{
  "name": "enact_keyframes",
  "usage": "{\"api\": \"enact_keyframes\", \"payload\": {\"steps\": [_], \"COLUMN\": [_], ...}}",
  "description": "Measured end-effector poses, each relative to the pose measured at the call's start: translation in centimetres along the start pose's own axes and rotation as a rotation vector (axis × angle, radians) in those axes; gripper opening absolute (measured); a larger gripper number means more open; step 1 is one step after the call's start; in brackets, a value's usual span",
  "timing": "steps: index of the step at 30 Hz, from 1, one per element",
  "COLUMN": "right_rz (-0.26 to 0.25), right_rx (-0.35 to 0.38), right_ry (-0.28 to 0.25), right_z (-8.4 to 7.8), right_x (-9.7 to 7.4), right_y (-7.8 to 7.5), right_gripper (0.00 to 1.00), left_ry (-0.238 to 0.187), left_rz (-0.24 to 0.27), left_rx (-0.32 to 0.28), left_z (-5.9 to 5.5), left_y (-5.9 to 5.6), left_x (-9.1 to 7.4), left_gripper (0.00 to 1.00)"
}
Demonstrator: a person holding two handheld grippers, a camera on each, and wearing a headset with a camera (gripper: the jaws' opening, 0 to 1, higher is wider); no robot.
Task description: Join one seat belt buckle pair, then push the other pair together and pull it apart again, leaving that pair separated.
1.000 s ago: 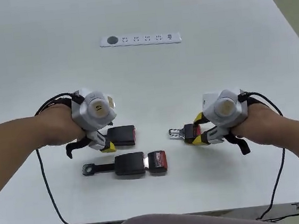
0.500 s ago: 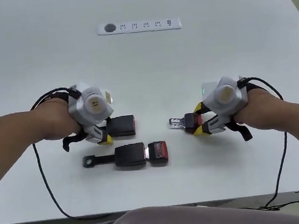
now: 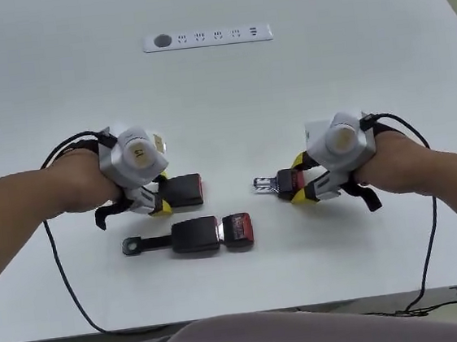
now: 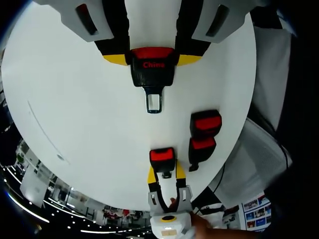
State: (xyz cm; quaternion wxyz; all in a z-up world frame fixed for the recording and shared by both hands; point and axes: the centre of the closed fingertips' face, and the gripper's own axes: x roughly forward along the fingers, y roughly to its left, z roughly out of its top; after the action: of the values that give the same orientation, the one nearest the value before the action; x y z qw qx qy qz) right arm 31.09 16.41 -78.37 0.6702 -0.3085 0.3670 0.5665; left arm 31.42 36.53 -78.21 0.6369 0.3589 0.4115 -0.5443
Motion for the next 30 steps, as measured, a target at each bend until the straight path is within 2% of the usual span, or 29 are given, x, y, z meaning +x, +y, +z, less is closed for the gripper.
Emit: {"api": "enact_keyframes", "payload": {"steps": [3,11,16,18,19,24,30], "right_rz": [0.000,-0.005,0.003,0.008,0.013,0.023,0.014], "right_rx": [0.004,-0.004,-0.016,-0.022,-0.030,-0.054,-0.039], "right_ry": [-0.003,0.028,0.020,0.024,0.027,0.033,0.029], "right_z": [0.0,0.3,2.0,2.4,3.0,4.5,6.4], "right_x": [0.0,0.2,0.9,1.2,1.5,2.4,3.6], "right_y": [0.1,0.1,0.6,0.3,0.8,1.2,1.6], "right_gripper": [0.32,0.32,0.32,0.32,0.32,0.32,0.32], "left_ry": [-0.001,0.013,0.027,0.032,0.035,0.044,0.042], "left_rz": [-0.008,-0.018,-0.015,-0.014,-0.014,-0.013,-0.015], "left_rx": [0.019,0.003,0.006,0.008,0.007,0.008,0.005], "left_z": [0.0,-0.1,-0.3,-0.3,-0.3,-0.2,-0.2], "left_y": [-0.3,0.0,0.0,0.0,0.0,-0.1,-0.1], "left_x": [0.0,0.2,0.3,0.3,0.3,0.2,0.2], "left_gripper": [0.33,0.32,0.32,0.32,0.32,0.32,0.32]}}
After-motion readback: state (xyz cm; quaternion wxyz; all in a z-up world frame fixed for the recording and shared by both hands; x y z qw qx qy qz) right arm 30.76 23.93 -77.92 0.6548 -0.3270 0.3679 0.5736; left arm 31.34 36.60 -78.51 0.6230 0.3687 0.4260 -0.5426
